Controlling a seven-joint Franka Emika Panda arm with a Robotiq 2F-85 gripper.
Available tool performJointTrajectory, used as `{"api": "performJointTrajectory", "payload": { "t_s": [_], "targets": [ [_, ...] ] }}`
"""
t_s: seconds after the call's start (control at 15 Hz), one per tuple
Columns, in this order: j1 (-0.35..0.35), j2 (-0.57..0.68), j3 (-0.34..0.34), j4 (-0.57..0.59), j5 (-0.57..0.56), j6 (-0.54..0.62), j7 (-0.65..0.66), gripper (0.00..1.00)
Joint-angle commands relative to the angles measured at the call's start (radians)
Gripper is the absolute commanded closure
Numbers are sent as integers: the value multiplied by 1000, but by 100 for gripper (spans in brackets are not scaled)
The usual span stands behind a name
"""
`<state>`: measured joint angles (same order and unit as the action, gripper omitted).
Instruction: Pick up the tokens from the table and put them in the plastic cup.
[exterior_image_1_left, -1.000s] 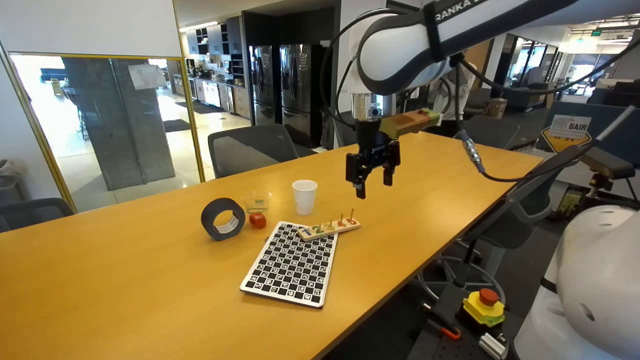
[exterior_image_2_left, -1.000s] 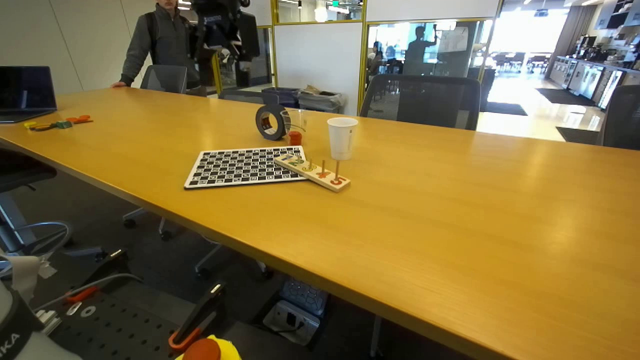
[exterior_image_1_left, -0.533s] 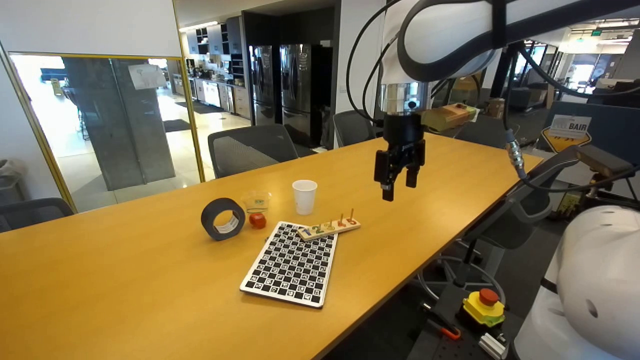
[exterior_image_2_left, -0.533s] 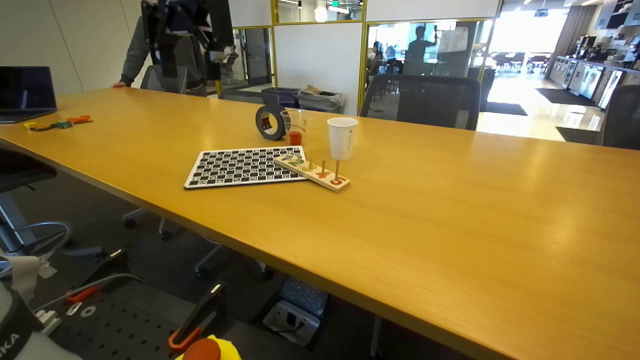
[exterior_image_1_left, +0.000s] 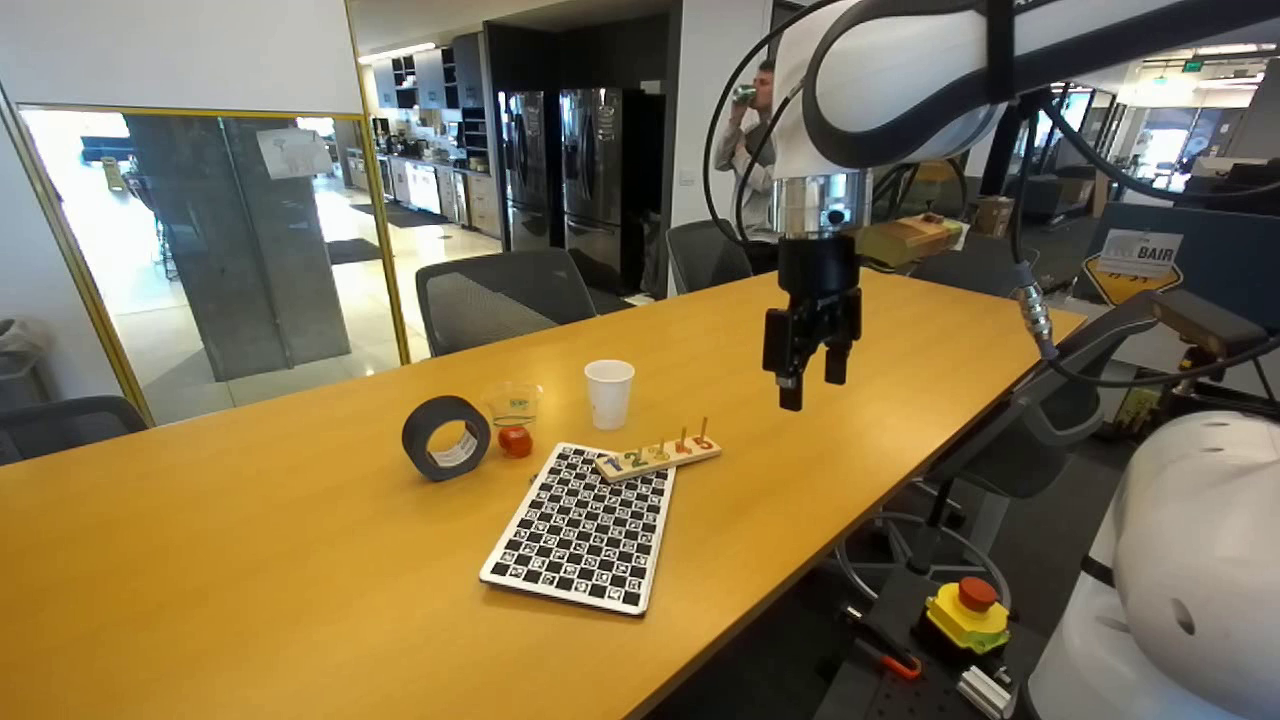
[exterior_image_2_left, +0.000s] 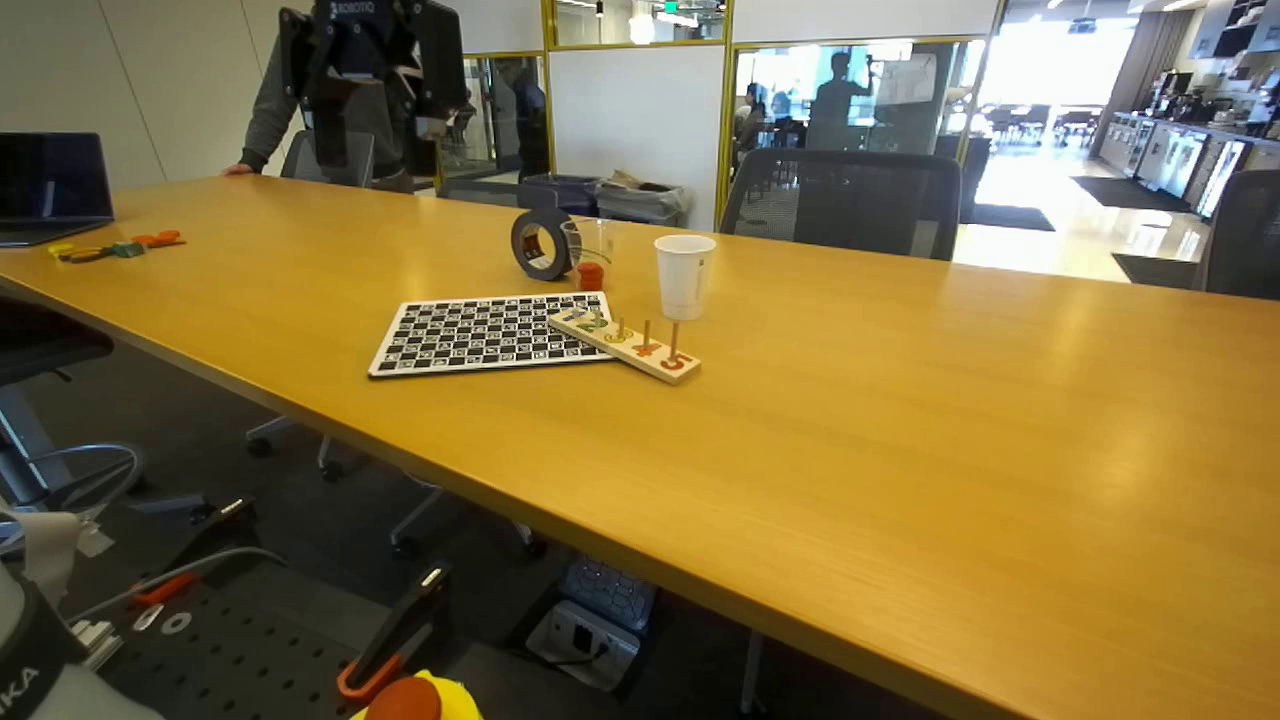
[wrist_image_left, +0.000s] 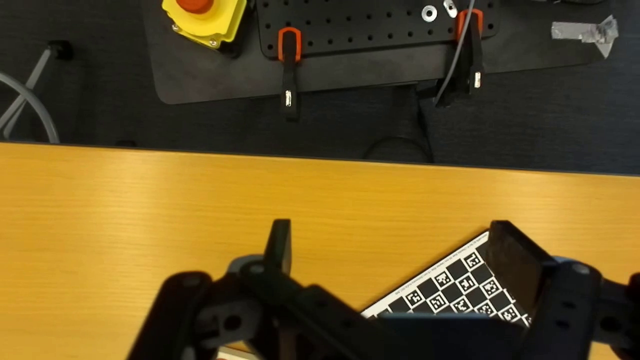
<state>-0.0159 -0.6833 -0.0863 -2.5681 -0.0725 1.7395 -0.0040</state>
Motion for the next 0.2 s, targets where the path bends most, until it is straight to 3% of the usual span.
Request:
{"api": "performJointTrajectory", "payload": {
  "t_s": [0.0,0.13],
  "targets": [
    [-16,1,12,1,7,-1,-8,0],
    [-16,1,12,1,8,-1,-8,0]
  ]
}}
